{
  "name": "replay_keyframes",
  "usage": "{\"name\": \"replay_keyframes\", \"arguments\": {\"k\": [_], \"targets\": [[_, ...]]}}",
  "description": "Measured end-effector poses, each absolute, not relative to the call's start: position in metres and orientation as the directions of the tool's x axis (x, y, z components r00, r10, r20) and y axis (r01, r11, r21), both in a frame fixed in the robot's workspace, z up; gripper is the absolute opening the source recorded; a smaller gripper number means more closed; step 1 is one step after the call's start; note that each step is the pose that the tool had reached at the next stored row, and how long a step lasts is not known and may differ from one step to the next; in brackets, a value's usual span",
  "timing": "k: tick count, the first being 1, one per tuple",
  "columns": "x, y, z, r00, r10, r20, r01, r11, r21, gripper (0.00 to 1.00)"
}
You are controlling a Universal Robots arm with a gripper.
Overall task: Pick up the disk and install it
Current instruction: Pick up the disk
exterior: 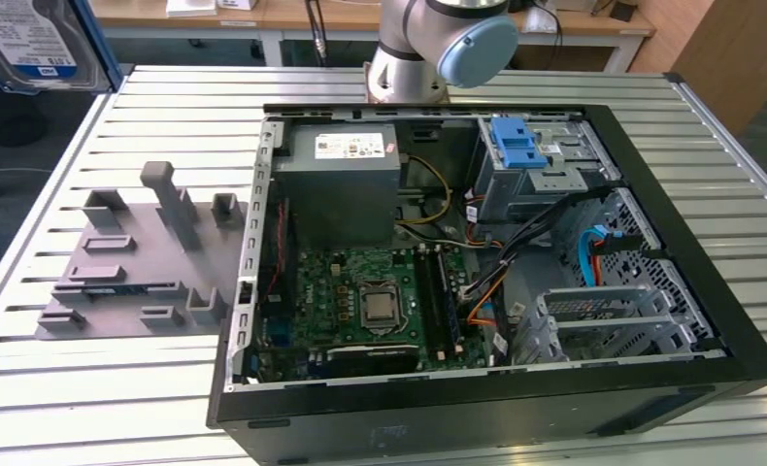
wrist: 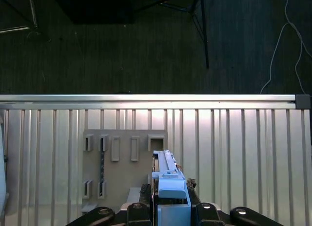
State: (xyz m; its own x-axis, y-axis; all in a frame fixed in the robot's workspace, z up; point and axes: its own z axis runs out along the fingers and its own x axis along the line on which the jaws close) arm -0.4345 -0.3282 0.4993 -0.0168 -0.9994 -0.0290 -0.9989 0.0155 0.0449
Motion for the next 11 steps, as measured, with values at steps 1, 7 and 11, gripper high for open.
{"name": "replay_keyframes", "arguments": {"k": [1, 7, 11], "targets": [[-0.4345, -0.3291, 0.4993, -0.017, -0.999, -0.029, -0.999, 0.016, 0.045, 0.37], [-0.4341, -0.3325, 0.4993, -0.017, -0.999, -0.029, -0.999, 0.016, 0.045, 0.37], [-0.4323, -0.3327, 0.4992, -0.017, -0.999, -0.029, -0.999, 0.015, 0.045, 0.37]]}}
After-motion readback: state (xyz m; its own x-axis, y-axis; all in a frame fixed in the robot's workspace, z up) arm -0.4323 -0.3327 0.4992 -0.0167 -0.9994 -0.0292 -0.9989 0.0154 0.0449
